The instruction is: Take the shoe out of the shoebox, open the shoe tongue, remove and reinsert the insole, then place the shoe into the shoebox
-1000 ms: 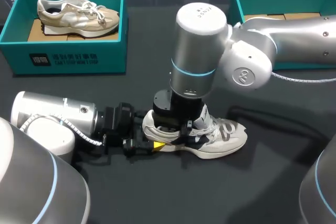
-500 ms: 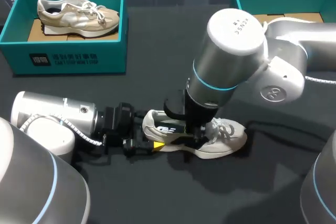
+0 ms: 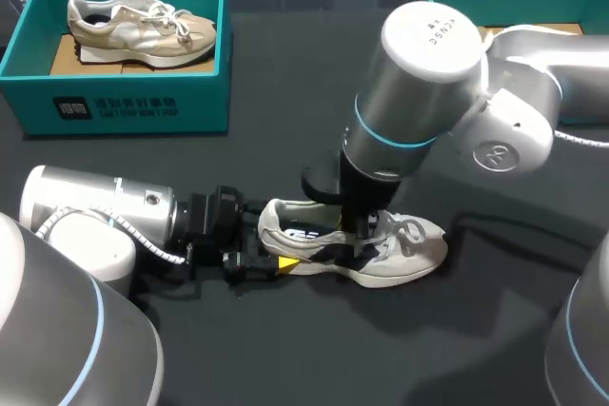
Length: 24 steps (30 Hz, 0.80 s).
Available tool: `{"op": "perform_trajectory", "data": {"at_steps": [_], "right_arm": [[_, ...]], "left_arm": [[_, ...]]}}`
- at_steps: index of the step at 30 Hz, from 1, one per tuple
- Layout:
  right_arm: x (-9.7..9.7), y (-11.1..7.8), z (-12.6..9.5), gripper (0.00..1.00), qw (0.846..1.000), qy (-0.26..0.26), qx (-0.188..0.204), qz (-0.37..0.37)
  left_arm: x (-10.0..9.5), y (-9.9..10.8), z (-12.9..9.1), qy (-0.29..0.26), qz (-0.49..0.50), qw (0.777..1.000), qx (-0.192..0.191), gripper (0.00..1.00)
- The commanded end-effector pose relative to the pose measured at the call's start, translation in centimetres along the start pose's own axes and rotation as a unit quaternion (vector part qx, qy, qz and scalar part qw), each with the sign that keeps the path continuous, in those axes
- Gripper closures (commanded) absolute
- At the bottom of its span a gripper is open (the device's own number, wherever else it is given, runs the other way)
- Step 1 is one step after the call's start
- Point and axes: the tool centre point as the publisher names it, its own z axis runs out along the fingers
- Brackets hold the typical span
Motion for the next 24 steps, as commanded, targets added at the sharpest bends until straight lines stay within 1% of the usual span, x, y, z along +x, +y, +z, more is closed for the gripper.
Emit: {"op": "perform_trajectory", "data": {"at_steps": [1,4,5,7,9,11,15,17,24], "right_arm": [[-0.5,2.2,0.9,0.97,0.998,-0.004,0.059,0.004],[-0.6,1.9,1.3,0.89,0.998,-0.016,0.066,0.002],[-0.7,1.6,1.6,0.88,0.997,-0.025,0.066,0.004],[-0.8,1.3,2.0,0.87,0.997,-0.024,0.07,0.009],[-0.8,1.0,2.3,0.83,0.997,-0.024,0.075,0.016],[-1.0,0.5,2.6,0.77,0.997,-0.025,0.074,0.019],[-1.3,0.1,3.2,0.73,0.997,-0.02,0.075,0.025],[-1.5,-0.1,3.6,0.68,0.997,-0.017,0.074,0.027],[-1.8,-0.6,5.4,0.6,0.998,0.003,0.06,0.03]], "left_arm": [[-0.1,0.2,0.3,0.0,0.0,1.0,-0.002,1.0],[-0.1,0.2,0.3,0.0,0.0,1.0,-0.002,1.0],[-0.1,0.2,0.3,0.0,0.0,1.0,-0.002,1.0],[-0.1,0.2,0.3,0.0,0.0,1.0,-0.002,1.0],[-0.1,0.2,0.3,0.0,0.0,1.0,-0.002,1.0],[-0.1,0.2,0.3,0.0,0.0,1.0,-0.002,1.0],[-0.1,0.2,0.3,0.0,0.0,1.0,-0.002,1.0],[-0.1,0.2,0.3,0.0,0.0,1.0,-0.002,1.0],[-0.1,0.2,0.3,0.0,0.0,1.0,-0.002,1.0]]}}
